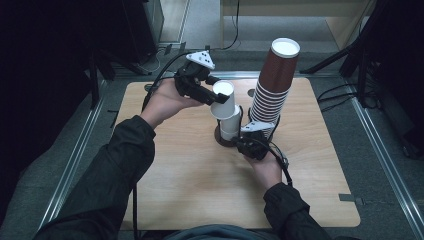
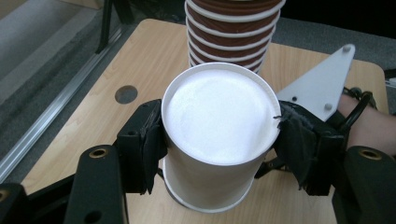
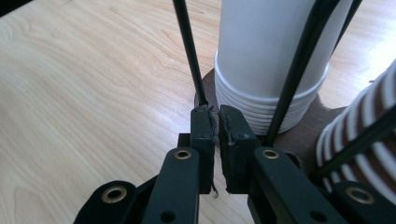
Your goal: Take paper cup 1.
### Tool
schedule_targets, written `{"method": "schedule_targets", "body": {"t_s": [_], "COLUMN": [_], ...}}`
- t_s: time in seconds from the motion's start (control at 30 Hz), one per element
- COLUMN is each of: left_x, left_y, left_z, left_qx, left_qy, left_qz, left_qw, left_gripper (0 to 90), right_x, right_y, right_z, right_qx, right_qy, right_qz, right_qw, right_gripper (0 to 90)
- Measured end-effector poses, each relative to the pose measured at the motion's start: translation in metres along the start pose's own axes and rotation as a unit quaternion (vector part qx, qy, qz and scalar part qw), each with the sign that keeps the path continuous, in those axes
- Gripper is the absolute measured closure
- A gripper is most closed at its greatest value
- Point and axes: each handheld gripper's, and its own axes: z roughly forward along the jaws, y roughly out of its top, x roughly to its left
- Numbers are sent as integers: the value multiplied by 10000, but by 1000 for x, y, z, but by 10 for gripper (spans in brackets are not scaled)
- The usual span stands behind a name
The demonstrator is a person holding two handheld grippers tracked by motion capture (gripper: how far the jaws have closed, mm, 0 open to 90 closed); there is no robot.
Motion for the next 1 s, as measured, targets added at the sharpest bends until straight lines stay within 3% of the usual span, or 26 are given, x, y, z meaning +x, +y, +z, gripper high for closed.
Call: {"method": "schedule_targets", "body": {"t_s": [0.27,0.4,0.57,0.67,0.77,0.9,1.0], "left_x": [-4,-11,-16,-18,-23,-29,-35], "left_y": [-26,-39,-54,-63,-74,-85,-91], "left_z": [-9,-13,-12,-11,-8,-1,4], "left_qx": [-85,-140,-36,-62,-97,-45,20], "left_qy": [6,-48,-122,-216,-289,-380,-458], "left_qz": [-215,-205,-218,-309,-358,-370,-354], "left_qw": [9997,9997,9997,9993,9989,9986,9983], "left_gripper": [353,353,353,354,353,353,353], "right_x": [1,1,4,5,5,4,2], "right_y": [2,1,2,2,2,0,-2], "right_z": [-24,-35,-44,-48,-49,-51,-52], "right_qx": [-146,-294,-377,-343,-280,-190,-214], "right_qy": [564,831,1179,1370,1463,1580,1657], "right_qz": [-339,-598,-796,-797,-861,-1060,-1062], "right_qw": [9977,9943,9891,9868,9851,9816,9802], "right_gripper": [711,669,619,569,475,427,385]}}
